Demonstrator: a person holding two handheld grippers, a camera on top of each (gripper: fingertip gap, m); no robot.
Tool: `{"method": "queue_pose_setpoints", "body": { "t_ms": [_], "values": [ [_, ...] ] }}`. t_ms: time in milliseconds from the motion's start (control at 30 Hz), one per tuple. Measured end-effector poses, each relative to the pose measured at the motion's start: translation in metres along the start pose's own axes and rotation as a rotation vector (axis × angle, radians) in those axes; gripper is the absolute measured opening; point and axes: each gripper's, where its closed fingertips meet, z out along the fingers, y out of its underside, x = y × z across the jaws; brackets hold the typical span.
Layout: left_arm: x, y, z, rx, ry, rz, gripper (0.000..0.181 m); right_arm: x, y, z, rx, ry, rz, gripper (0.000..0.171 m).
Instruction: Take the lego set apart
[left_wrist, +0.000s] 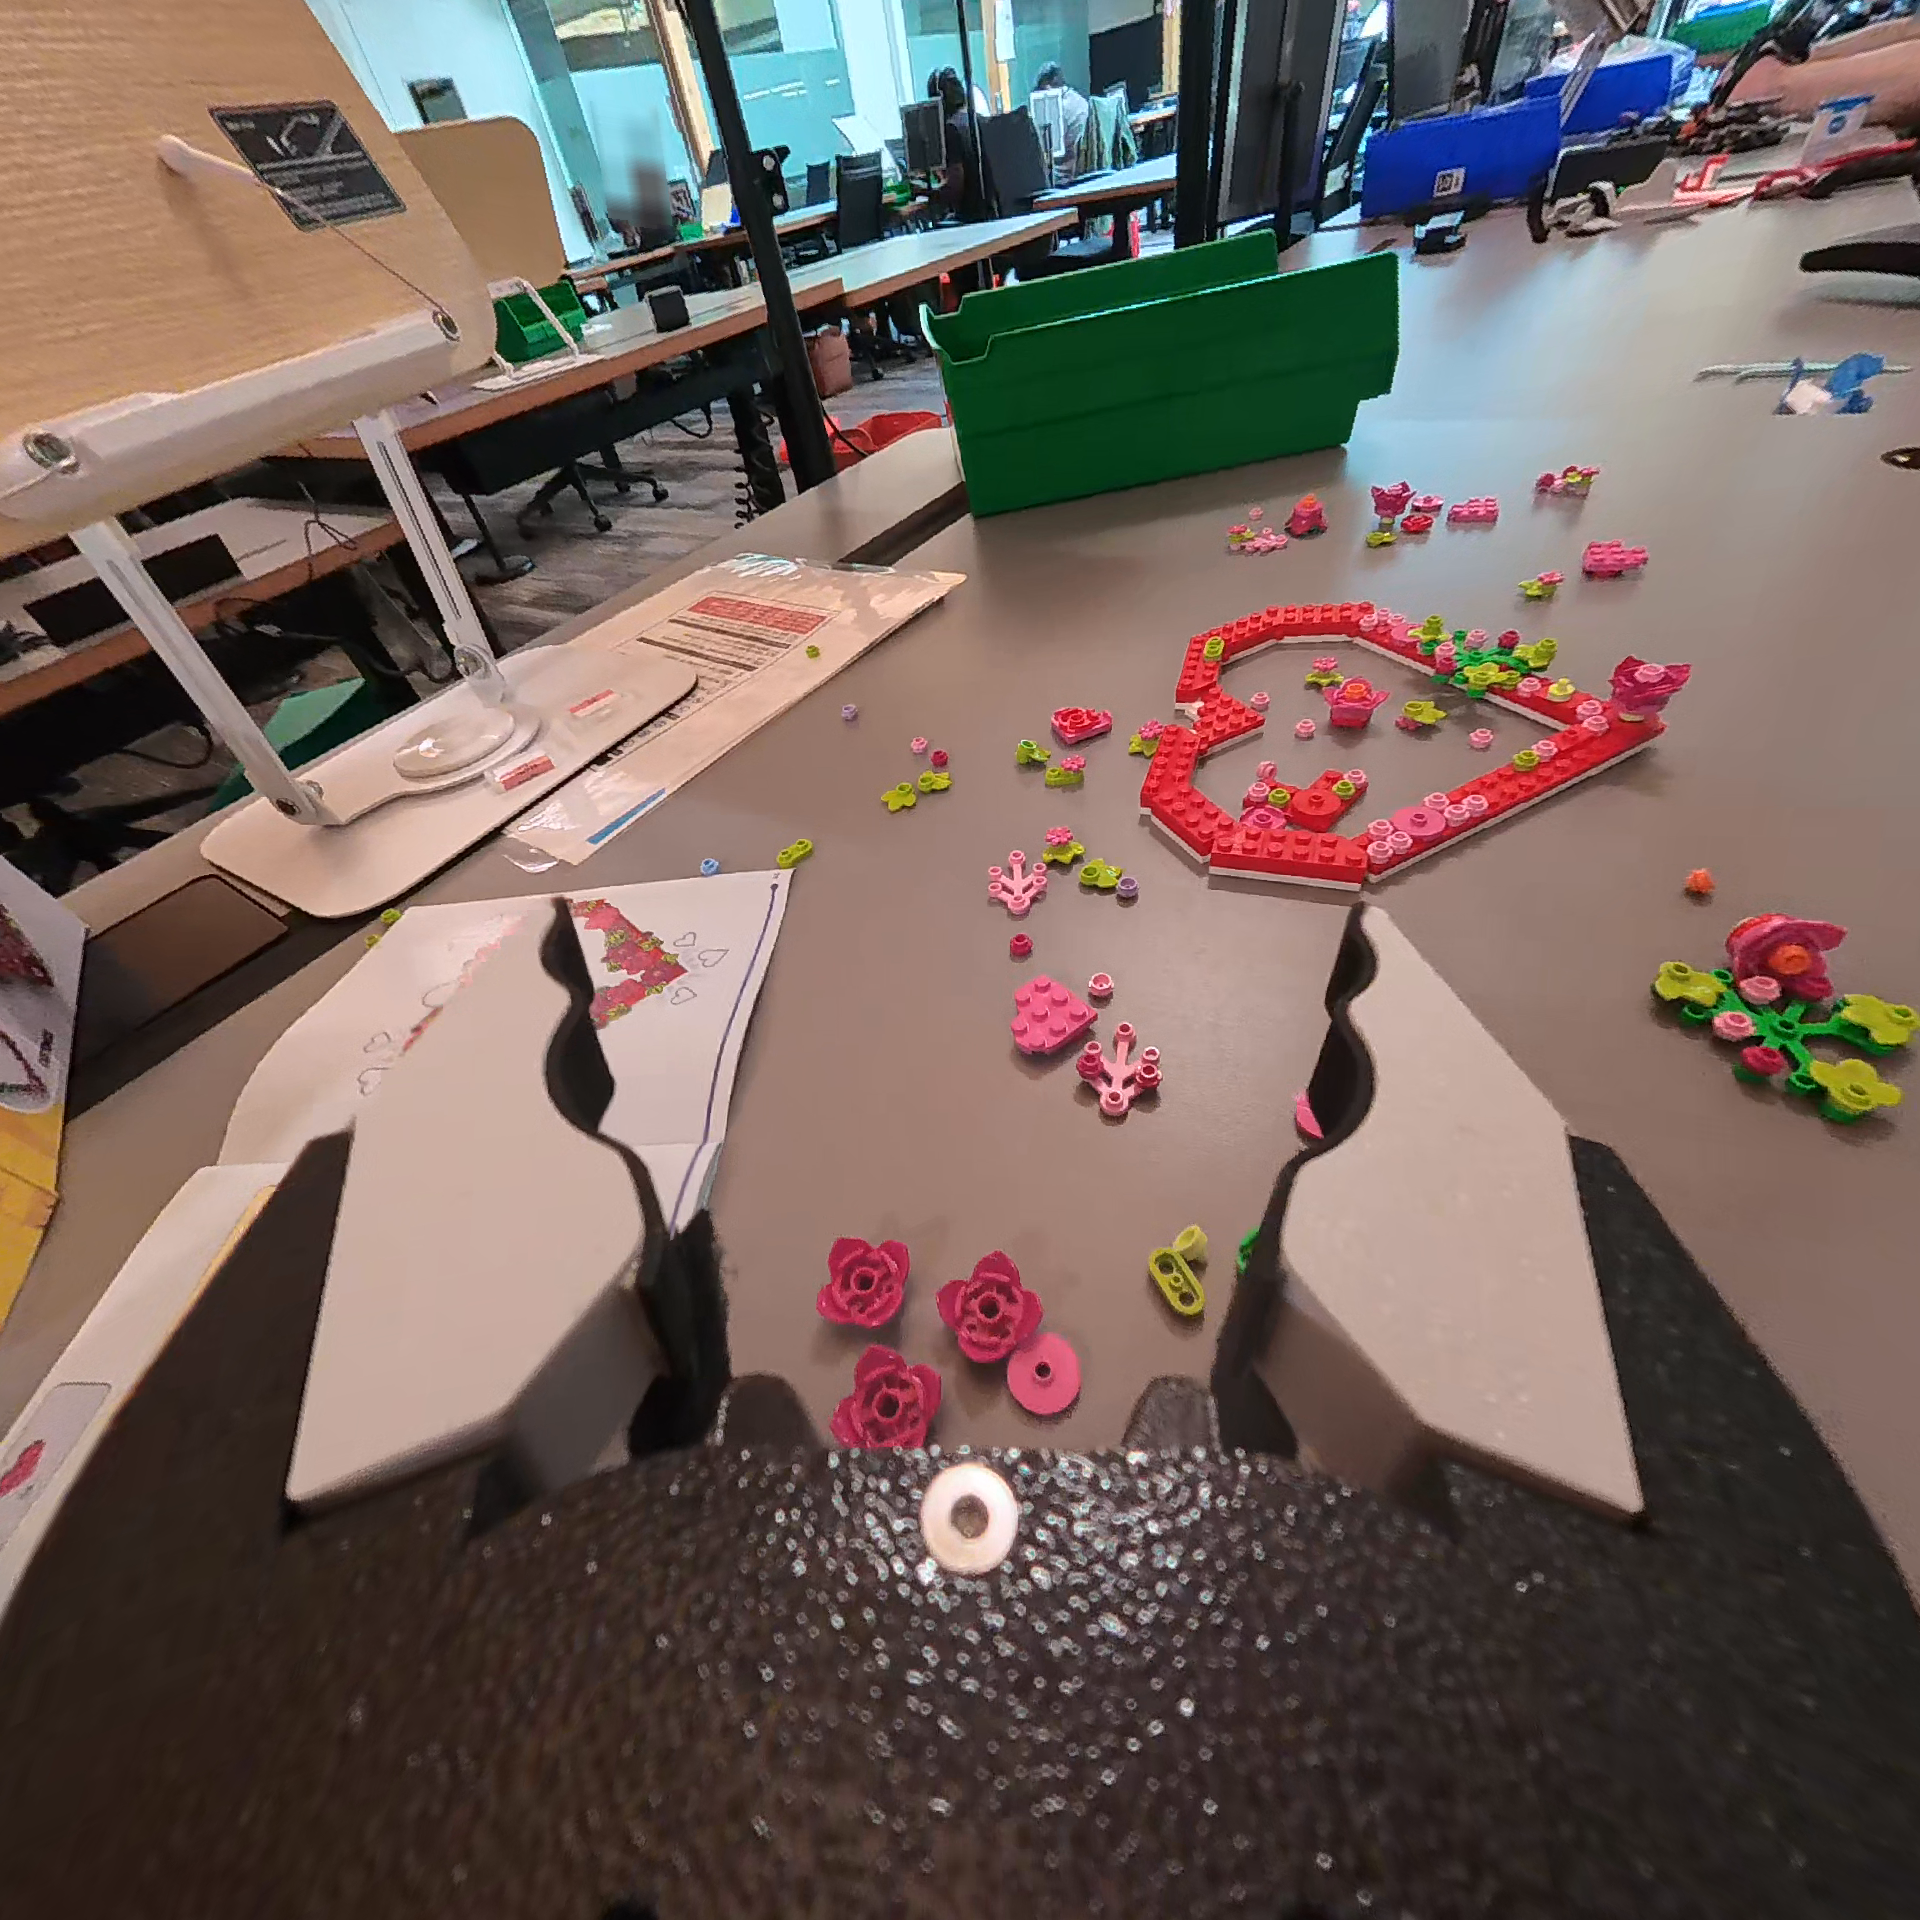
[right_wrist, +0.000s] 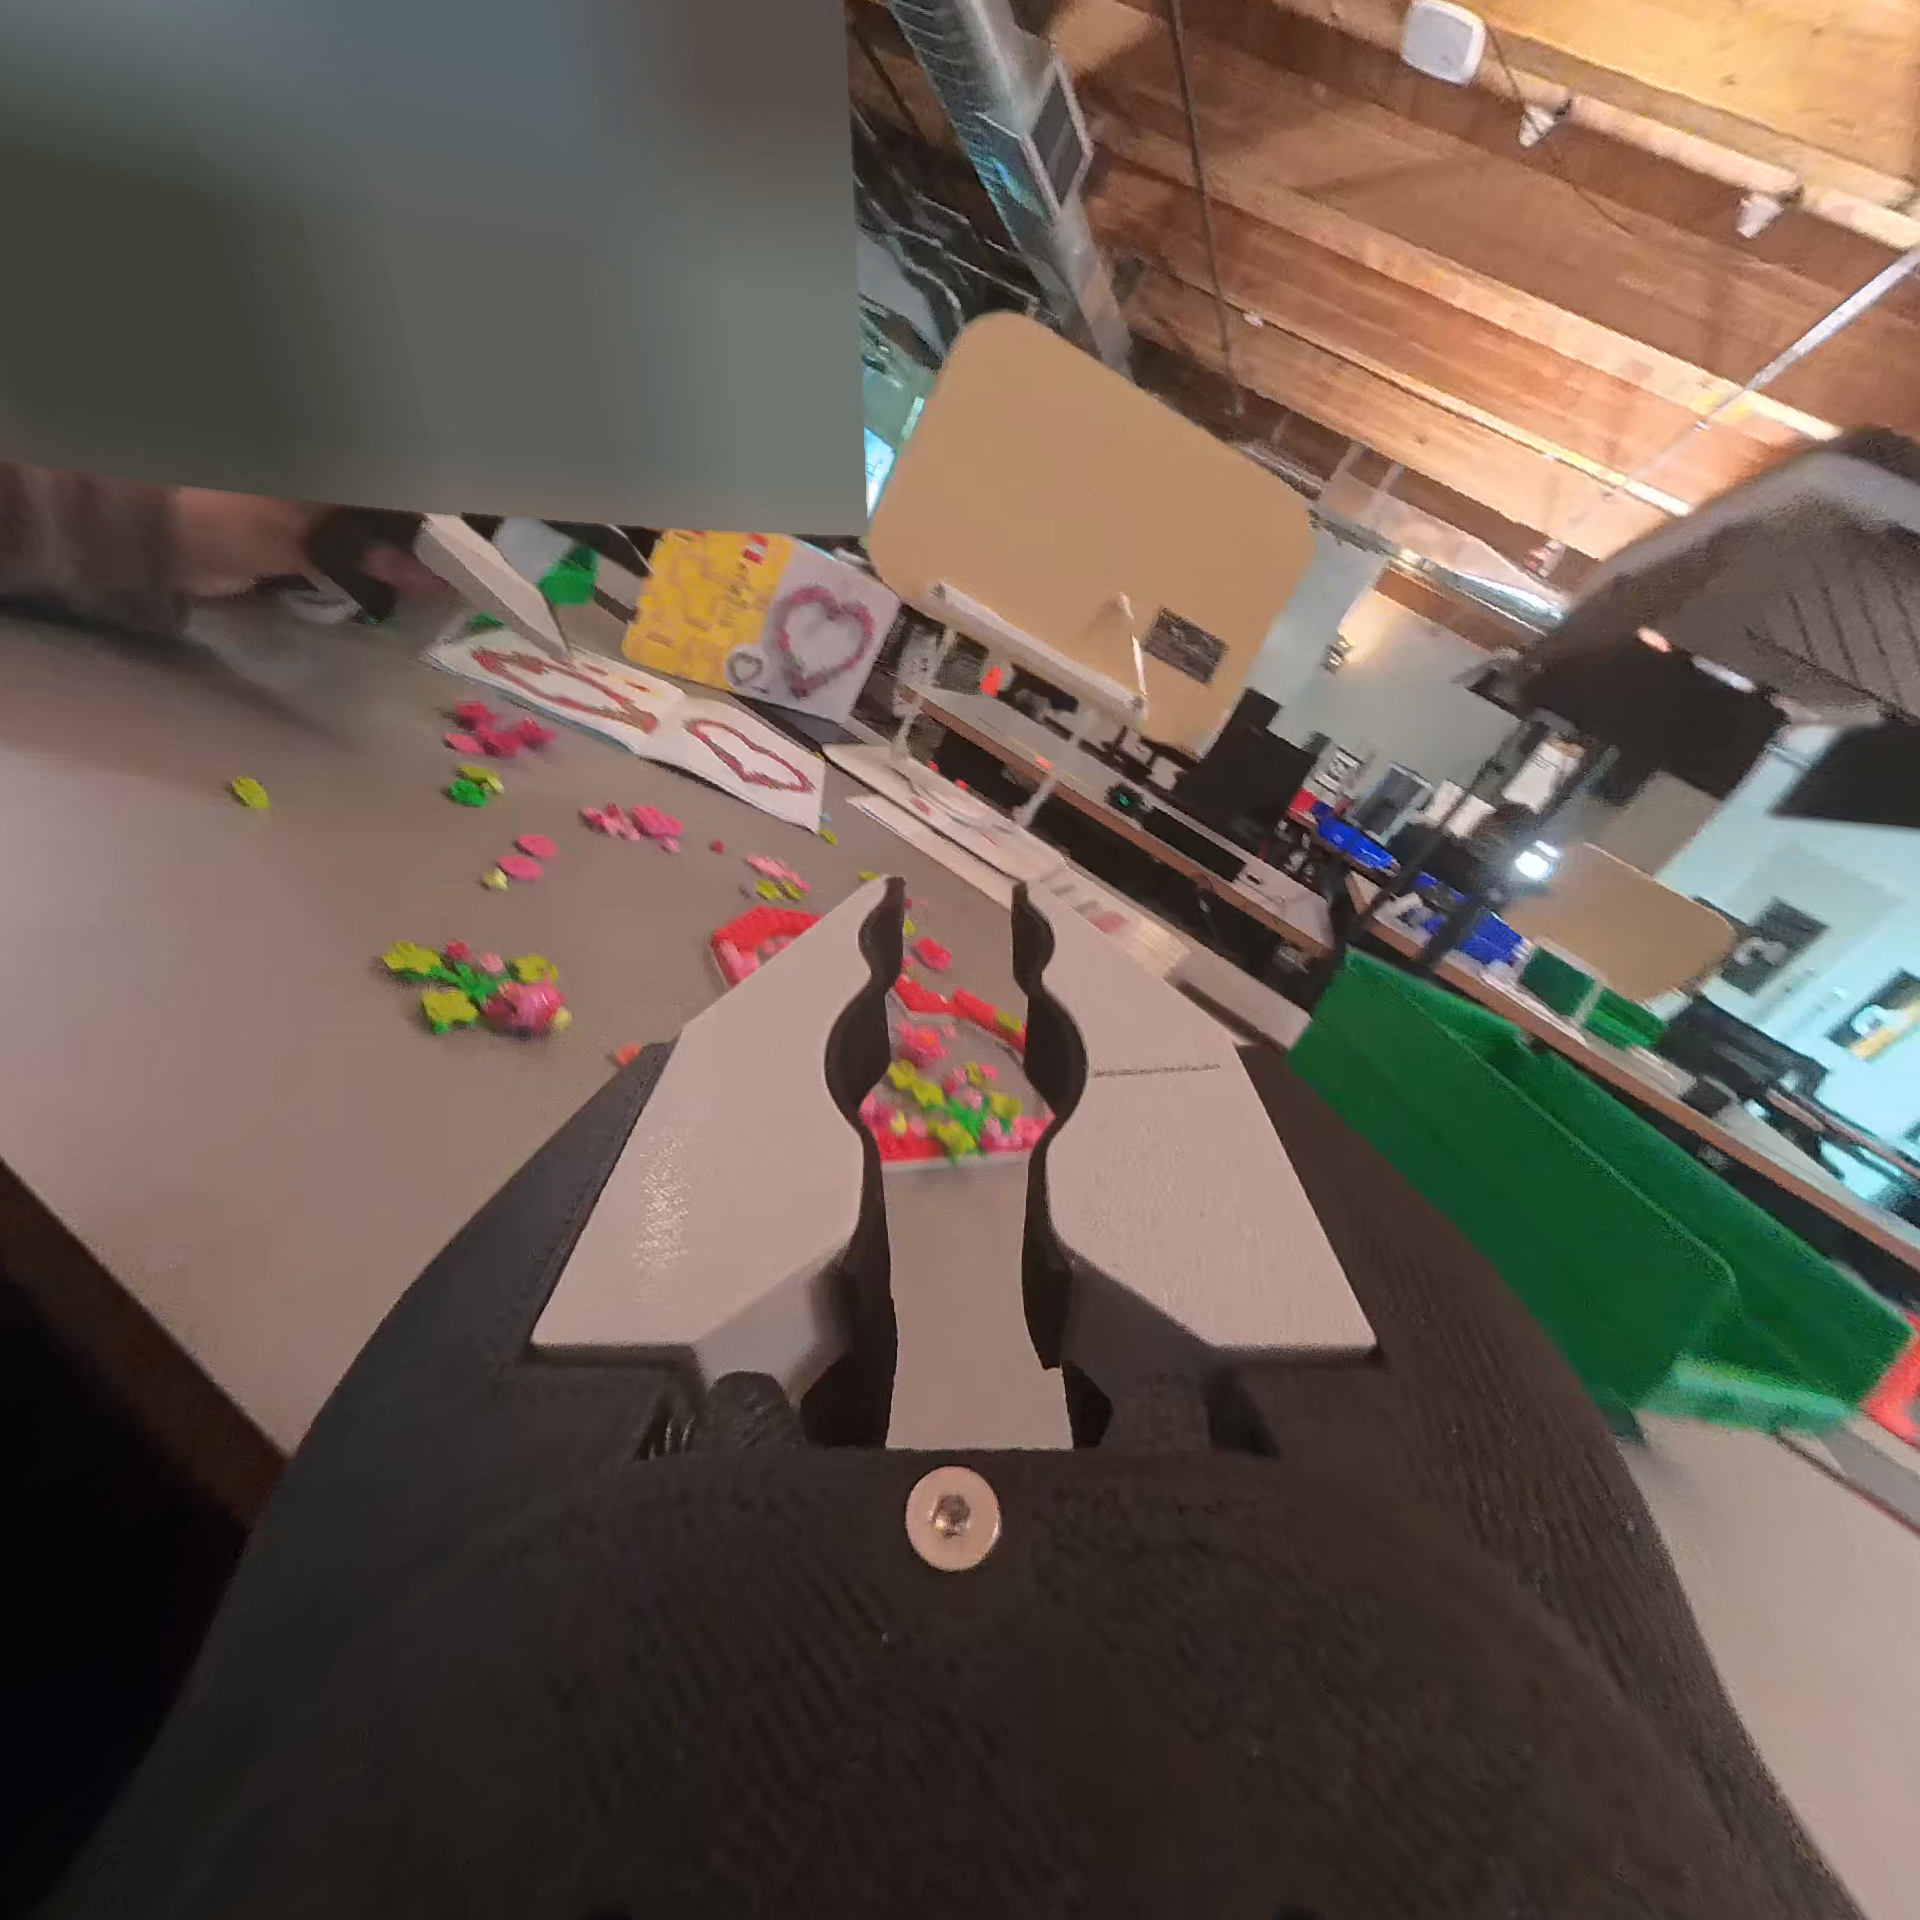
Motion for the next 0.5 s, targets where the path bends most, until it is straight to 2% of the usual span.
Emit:
{"method": "queue_pose_setpoints", "body": {
  "t_ms": [100, 267, 433, 500],
  "values": [
    [0.002, 0.0, 0.002, 0.004, 0.004, 0.016, 0.135, 0.009, 0.019, -0.013, -0.018, 0.049, 0.016, 0.018],
    [0.005, 0.01, 0.007, -0.029, 0.021, 0.018, 0.134, 0.022, 0.014, -0.009, 0.021, 0.057, 0.061, 0.019],
    [0.004, 0.009, 0.006, -0.019, 0.025, 0.021, 0.133, -0.005, 0.003, -0.011, 0.037, -0.085, 0.048, 0.023],
    [0.002, 0.009, 0.006, -0.015, 0.024, 0.011, 0.133, -0.035, -0.006, -0.019, 0.017, -0.25, 0.059, 0.023]
  ]
}}
